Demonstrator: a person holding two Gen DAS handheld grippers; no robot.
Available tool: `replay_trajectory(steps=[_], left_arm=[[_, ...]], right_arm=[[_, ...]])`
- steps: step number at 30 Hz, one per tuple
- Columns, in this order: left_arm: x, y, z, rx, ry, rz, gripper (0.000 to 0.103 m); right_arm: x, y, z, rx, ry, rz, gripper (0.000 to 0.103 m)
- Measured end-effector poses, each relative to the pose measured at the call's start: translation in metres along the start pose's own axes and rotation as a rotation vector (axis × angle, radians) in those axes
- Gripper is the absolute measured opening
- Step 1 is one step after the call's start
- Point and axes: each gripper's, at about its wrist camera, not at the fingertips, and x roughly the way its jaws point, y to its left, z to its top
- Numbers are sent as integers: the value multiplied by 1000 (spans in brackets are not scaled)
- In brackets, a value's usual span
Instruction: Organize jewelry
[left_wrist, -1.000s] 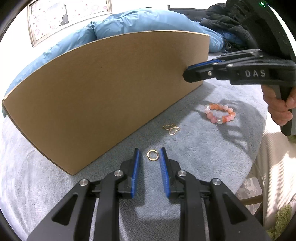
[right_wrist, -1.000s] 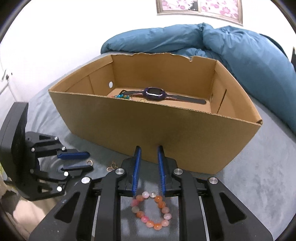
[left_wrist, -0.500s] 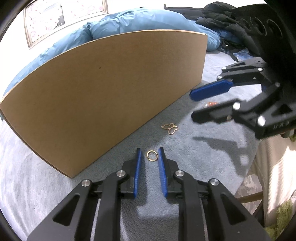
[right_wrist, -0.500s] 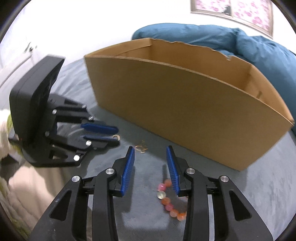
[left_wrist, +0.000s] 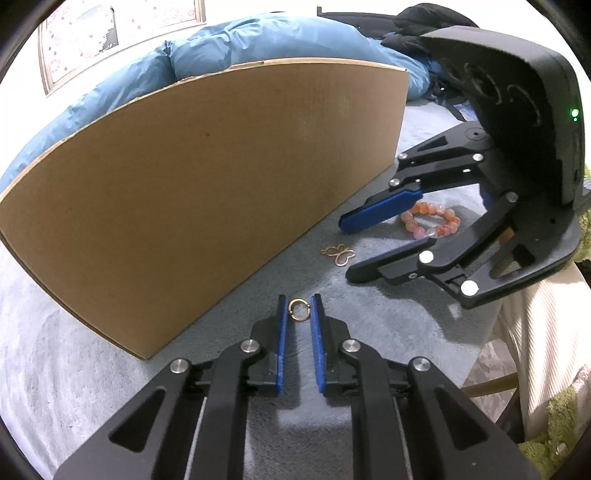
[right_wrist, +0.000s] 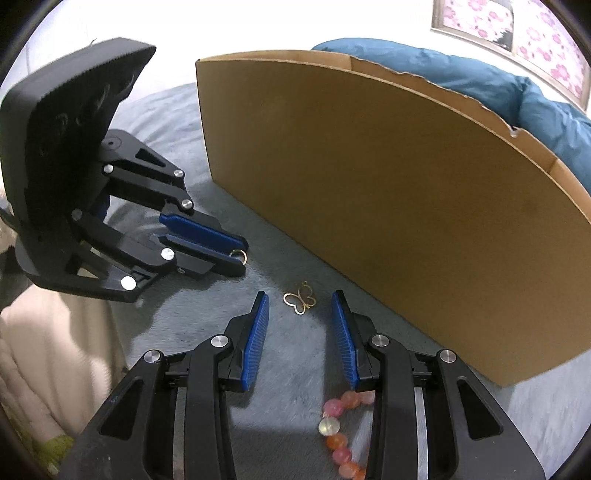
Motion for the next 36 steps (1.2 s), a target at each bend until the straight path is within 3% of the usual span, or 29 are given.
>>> replay_trajectory(steps=[13, 36], left_arm=[[4, 12, 8, 20, 24, -29, 11], [9, 9, 12, 44, 59, -25, 12]], right_arm=[[13, -11, 10, -68, 42, 79, 16], [4, -28, 4, -37, 69, 21, 16]])
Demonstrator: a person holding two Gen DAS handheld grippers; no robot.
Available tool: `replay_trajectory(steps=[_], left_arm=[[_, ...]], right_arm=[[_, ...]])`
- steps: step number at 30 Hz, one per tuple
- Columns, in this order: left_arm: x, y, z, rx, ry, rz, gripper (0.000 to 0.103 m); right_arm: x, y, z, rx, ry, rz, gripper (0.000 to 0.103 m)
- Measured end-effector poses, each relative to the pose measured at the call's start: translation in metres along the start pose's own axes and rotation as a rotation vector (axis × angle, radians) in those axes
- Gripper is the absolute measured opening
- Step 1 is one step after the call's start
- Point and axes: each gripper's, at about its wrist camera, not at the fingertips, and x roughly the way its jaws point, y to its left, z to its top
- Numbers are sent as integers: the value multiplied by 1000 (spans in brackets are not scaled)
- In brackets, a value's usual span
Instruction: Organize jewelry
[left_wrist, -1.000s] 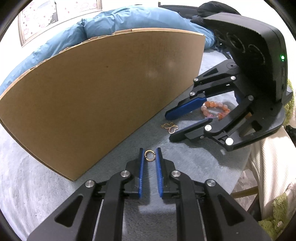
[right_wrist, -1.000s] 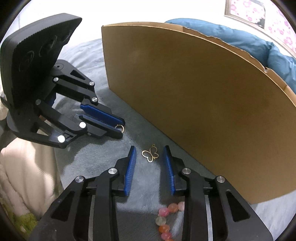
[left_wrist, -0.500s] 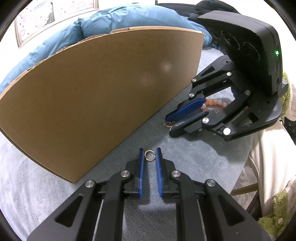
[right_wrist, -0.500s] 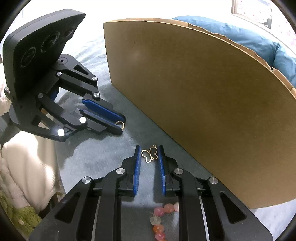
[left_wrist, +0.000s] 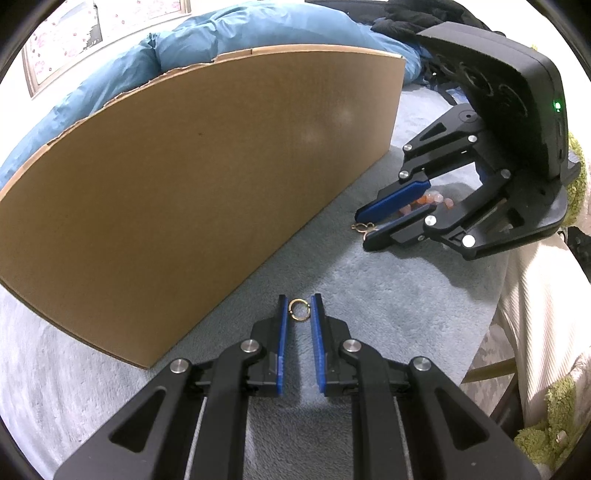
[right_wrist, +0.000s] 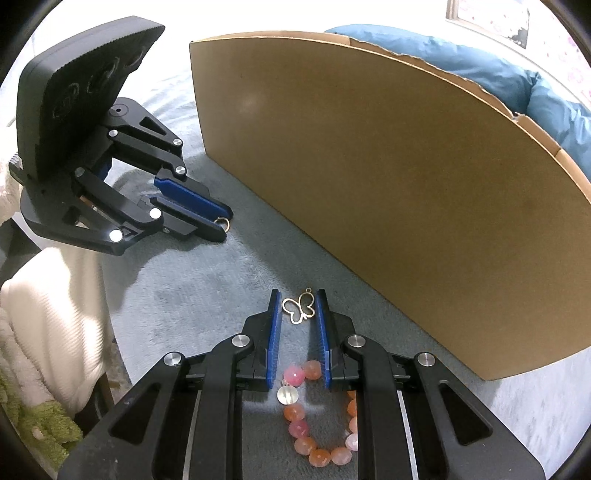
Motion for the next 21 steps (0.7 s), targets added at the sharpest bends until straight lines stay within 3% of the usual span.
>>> replay_trajectory(steps=[21], left_arm=[[-1, -19, 5, 1, 24, 61, 11]], right_arm=[[4, 14, -7, 13, -12, -22, 16]])
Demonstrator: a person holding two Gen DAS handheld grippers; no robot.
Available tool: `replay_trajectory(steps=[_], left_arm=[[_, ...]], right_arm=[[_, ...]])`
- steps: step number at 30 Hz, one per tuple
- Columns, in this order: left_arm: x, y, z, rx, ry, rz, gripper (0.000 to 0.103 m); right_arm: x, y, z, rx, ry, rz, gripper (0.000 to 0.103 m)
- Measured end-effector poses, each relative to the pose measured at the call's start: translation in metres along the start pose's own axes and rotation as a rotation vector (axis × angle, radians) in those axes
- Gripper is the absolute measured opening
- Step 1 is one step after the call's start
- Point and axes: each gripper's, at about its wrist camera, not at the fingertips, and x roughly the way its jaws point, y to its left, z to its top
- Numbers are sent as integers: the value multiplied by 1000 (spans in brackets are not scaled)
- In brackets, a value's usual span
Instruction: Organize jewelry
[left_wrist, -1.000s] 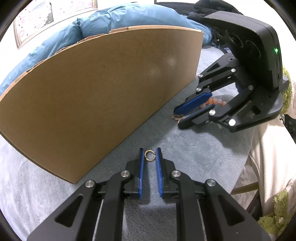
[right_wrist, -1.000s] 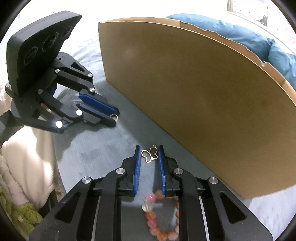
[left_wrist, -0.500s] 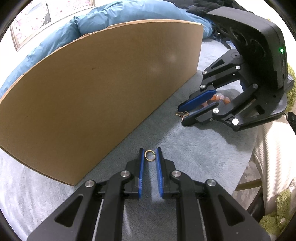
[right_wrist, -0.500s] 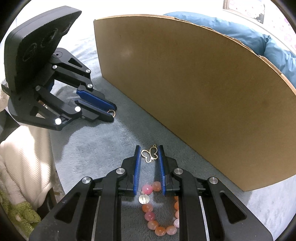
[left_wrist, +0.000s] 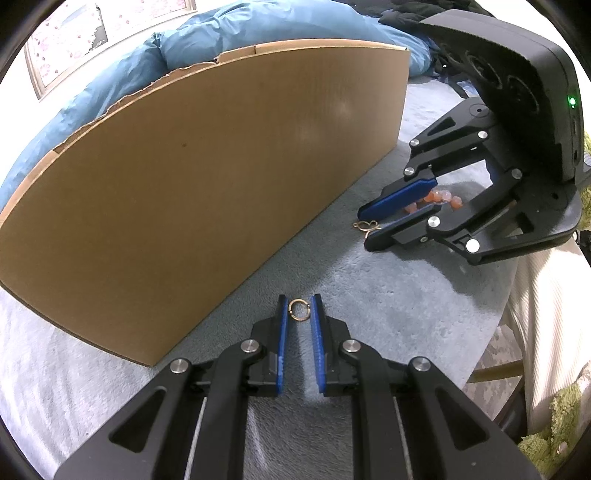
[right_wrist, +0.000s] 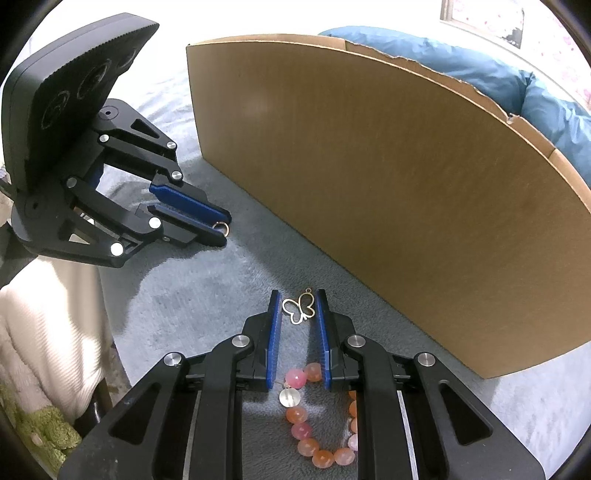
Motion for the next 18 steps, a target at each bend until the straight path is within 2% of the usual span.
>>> replay_trajectory(steps=[18], left_arm=[[-3, 2, -3, 0, -4, 2, 11]], right_arm=[[-8, 1, 0, 0, -6, -6, 16]])
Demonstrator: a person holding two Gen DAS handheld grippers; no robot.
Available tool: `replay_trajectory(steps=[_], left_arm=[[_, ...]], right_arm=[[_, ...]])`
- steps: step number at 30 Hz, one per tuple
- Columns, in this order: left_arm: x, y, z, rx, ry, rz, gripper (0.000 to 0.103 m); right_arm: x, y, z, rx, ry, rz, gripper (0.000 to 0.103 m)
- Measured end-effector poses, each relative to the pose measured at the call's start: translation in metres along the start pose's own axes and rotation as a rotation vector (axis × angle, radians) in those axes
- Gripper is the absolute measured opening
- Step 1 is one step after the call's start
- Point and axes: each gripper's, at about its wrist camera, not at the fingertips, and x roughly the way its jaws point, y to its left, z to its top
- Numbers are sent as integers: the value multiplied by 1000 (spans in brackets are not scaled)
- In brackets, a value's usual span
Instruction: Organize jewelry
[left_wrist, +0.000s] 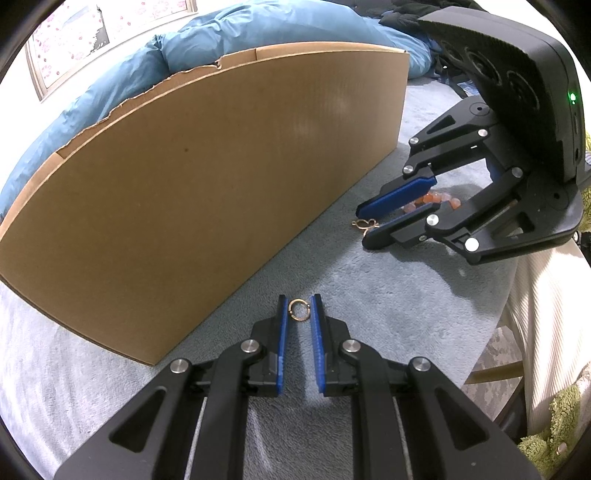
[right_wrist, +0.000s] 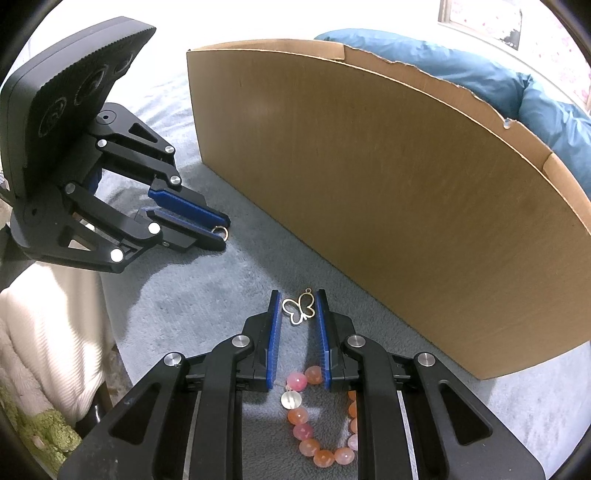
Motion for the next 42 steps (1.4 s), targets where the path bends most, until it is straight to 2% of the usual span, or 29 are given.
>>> replay_trajectory(steps=[23, 42], left_arm=[[-4, 6, -4, 3, -16, -5, 11], [-33, -3, 2, 2, -88, 21, 11]], right_arm=[[-3, -4, 3, 12, -16, -6, 16], [-44, 3, -2, 32, -93, -44, 16]])
